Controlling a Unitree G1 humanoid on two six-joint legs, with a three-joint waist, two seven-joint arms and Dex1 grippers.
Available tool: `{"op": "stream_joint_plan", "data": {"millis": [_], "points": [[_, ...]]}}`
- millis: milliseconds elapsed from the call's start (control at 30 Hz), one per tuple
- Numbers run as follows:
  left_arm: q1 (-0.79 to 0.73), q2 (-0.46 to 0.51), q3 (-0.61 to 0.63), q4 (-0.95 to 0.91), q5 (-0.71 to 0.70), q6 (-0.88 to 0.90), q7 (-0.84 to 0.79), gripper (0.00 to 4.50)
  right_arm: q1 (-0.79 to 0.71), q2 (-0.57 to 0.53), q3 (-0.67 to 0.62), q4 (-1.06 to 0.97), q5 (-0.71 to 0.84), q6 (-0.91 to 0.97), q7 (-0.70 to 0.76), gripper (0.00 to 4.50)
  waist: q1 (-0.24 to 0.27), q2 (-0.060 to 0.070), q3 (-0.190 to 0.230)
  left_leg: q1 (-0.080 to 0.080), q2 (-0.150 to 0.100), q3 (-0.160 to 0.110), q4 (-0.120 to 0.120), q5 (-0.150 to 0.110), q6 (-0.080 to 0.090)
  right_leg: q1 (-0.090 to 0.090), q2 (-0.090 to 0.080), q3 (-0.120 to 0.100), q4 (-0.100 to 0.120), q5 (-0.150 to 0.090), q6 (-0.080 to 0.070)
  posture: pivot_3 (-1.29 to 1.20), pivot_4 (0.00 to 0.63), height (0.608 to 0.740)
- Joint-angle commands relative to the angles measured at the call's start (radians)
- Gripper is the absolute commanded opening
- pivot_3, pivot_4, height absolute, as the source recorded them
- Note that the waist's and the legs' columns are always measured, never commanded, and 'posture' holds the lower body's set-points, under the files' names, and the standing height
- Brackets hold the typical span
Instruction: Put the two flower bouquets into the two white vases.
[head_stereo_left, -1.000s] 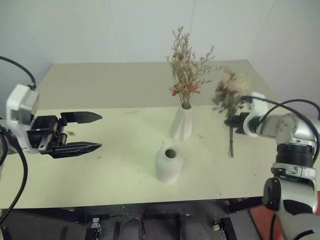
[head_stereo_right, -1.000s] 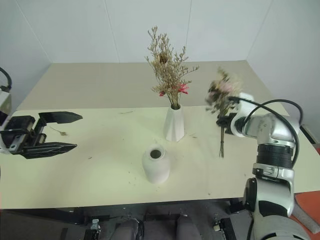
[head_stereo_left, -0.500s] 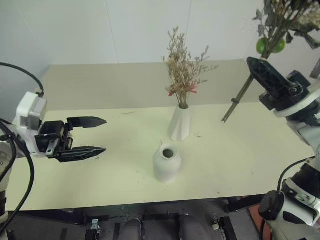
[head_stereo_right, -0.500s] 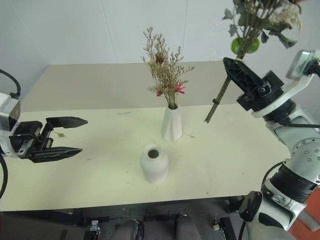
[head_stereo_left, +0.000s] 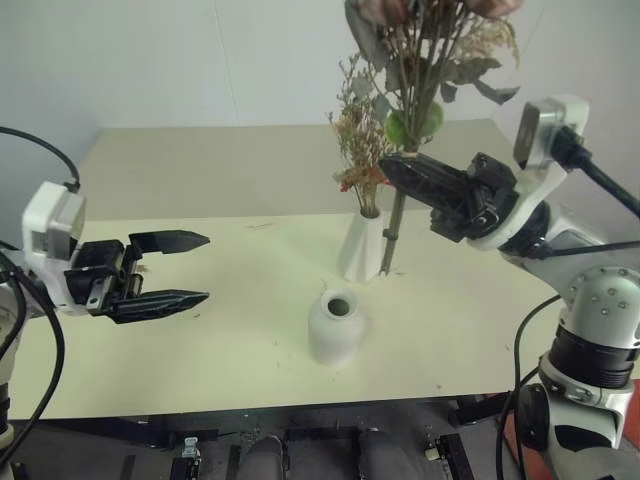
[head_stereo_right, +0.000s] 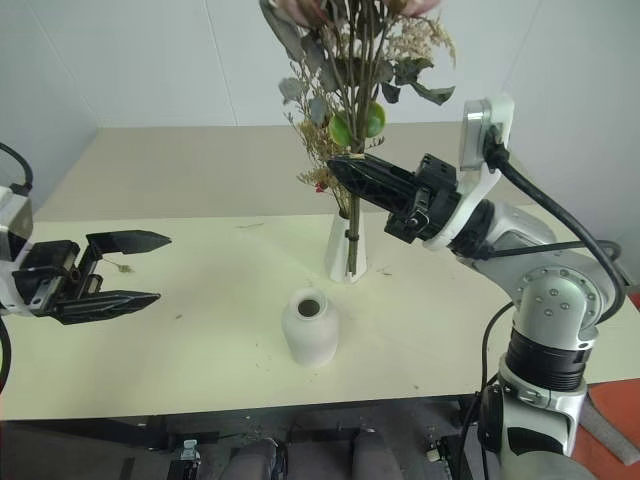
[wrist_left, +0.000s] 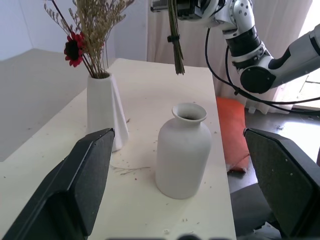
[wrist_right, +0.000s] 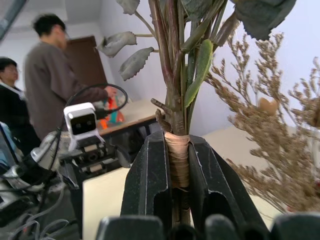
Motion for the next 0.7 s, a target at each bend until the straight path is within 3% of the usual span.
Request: {"op": "stream_joint_plan", "data": {"millis": [33, 400, 700], "points": [[-0.022, 0.010, 0.037, -0.024, -0.044, 0.009, 0.013, 4.50, -0.026, 0.014, 0.003, -0.016, 0.047, -0.031, -0.032, 0.23, 0.000, 0.000, 0.000, 0.000, 0.000, 0.000, 0.000, 0.000, 0.000, 0.000, 0.000, 0.000, 0.000, 0.000, 0.000, 0.00, 0.150, 0.740], [-0.032, 0.021, 0.015, -0.020, -0.038, -0.006, 0.003, 4.50, -0.041, 0.108, 0.061, 0.024, 0.133, -0.038, -0.071, 0.23, 0.000, 0.000, 0.000, 0.000, 0.000, 0.000, 0.000, 0.000, 0.000, 0.000, 0.000, 0.000, 0.000, 0.000, 0.000, 0.00, 0.150, 0.740], [-0.040, 0.029, 0.006, -0.023, -0.031, -0.006, -0.001, 4.50, -0.010, 0.139, 0.115, 0.040, 0.099, -0.062, -0.028, 0.23, 0.000, 0.000, 0.000, 0.000, 0.000, 0.000, 0.000, 0.000, 0.000, 0.000, 0.000, 0.000, 0.000, 0.000, 0.000, 0.00, 0.150, 0.740]]}}
